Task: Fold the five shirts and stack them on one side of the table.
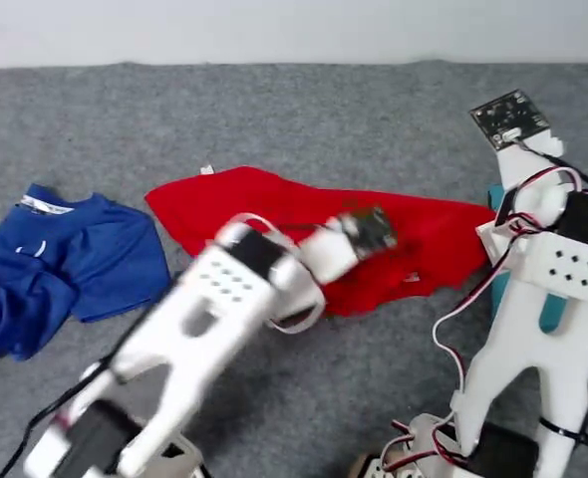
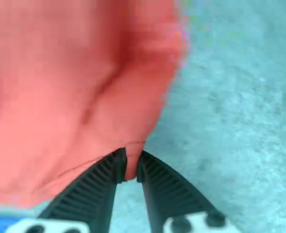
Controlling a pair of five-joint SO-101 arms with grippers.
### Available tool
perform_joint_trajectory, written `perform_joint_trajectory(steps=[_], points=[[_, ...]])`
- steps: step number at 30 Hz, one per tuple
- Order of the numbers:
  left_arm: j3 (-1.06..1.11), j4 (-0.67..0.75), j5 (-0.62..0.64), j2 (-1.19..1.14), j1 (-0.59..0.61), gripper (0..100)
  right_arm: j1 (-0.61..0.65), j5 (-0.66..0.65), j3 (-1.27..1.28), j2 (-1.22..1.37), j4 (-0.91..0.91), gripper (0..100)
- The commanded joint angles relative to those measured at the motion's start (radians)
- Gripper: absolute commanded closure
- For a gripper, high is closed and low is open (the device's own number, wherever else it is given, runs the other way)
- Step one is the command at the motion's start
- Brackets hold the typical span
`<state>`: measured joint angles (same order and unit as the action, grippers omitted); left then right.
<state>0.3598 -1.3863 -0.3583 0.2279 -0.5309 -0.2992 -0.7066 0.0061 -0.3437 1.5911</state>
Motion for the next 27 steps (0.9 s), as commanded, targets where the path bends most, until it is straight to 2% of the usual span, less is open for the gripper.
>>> perform_joint_trajectory(steps=[1,5,11,20,27], points=[[-0.097,-0.069,-0.011,0.147,0.137,98,0.007,-0.008,-0.044,-0.081,0.007,98.9],[-0.185,-0.12,-0.011,0.226,0.239,98,0.007,-0.008,-0.044,-0.15,0.005,98.9],[-0.314,-0.118,-0.011,0.302,0.341,98,0.033,-0.008,-0.057,-0.28,-0.015,98.9],[-0.607,-0.118,-0.011,0.342,0.427,99,0.2,-0.008,-0.255,-0.394,-0.142,98.9],[-0.826,-0.127,-0.011,0.342,0.462,99,0.209,-0.009,-0.404,-0.395,-0.302,98.9]])
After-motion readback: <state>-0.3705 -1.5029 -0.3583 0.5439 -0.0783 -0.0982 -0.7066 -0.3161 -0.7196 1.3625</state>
